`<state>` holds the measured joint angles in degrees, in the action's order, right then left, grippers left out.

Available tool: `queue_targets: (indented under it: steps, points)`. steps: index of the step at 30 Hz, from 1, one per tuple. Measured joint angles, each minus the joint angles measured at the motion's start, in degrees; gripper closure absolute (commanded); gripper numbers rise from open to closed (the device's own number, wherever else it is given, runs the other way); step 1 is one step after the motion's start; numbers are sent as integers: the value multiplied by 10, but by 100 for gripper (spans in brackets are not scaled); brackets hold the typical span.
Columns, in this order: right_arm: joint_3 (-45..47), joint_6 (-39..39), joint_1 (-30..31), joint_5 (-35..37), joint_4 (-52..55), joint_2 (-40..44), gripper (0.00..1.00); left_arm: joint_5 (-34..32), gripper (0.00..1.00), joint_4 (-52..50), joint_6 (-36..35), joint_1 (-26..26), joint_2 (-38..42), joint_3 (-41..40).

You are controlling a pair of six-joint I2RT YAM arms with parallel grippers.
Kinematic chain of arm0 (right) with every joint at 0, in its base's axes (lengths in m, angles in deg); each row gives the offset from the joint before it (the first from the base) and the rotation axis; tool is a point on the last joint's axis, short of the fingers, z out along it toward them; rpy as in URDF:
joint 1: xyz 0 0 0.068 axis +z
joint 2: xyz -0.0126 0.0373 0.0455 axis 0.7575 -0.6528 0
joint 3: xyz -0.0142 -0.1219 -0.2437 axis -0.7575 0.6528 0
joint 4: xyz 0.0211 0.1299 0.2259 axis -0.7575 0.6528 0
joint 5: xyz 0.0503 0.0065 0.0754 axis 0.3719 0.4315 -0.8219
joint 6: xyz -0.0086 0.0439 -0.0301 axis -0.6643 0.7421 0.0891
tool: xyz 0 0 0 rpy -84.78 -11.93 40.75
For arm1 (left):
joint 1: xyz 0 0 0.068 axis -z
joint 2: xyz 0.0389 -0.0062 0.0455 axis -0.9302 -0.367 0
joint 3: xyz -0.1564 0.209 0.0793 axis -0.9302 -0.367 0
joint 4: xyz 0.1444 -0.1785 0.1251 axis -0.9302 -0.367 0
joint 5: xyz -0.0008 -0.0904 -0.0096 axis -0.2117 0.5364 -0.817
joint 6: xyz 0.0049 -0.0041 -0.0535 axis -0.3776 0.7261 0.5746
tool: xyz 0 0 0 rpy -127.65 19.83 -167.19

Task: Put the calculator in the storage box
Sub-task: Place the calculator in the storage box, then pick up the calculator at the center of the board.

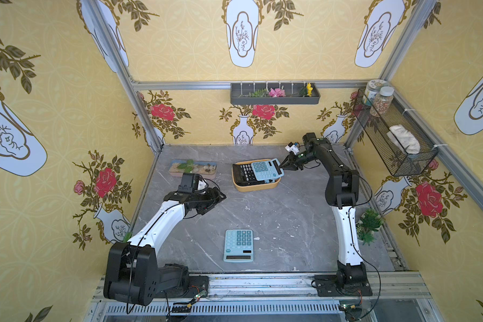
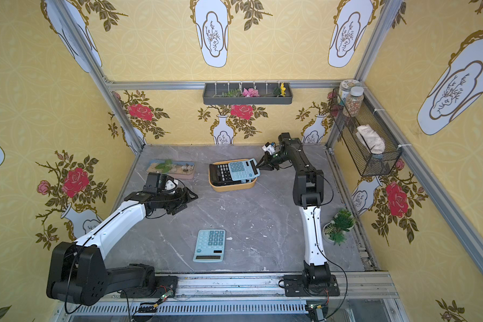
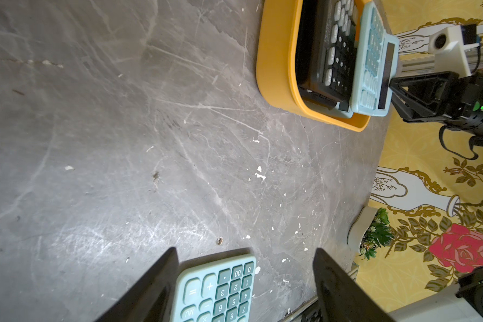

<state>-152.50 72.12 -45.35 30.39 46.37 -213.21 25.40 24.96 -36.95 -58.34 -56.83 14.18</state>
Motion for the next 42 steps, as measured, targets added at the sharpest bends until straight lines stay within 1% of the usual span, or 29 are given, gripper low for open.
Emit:
queue_targets:
  steps: [11, 15, 19, 23, 27, 30, 32, 35, 37, 39, 41, 42]
  points:
    - [3, 0, 2, 9, 0, 23, 73, 0, 22, 7, 0, 0, 1, -3]
    - [27, 3, 0, 18, -5, 50, 66, 0, 21, 8, 2, 0, 8, -4]
    - [96, 20, -8, 43, -35, 110, 59, -2, 21, 2, 2, -1, 21, -4]
    - [185, 45, -31, 93, -67, 183, 58, -3, 20, -17, 0, -3, 35, -4]
    - [298, 59, -48, 143, -96, 271, 61, 1, 20, -39, -1, -4, 52, -9]
    - [396, 72, -27, 159, -125, 352, 66, 0, 23, -56, 1, -4, 72, -27]
    - [459, 73, 8, 168, -139, 406, 70, 1, 29, -65, 15, -8, 87, -43]
    - [560, 92, 101, 180, -165, 486, 75, 5, 43, -65, 38, -12, 101, -74]
    - [617, 110, 167, 179, -182, 530, 78, 11, 56, -64, 57, -12, 101, -96]
    - [667, 142, 228, 198, -197, 568, 83, 23, 69, -63, 78, -11, 95, -115]
    - [702, 171, 277, 212, -211, 595, 88, 31, 83, -59, 93, -11, 87, -127]
    - [715, 186, 300, 217, -216, 605, 92, 34, 92, -55, 103, -11, 86, -133]
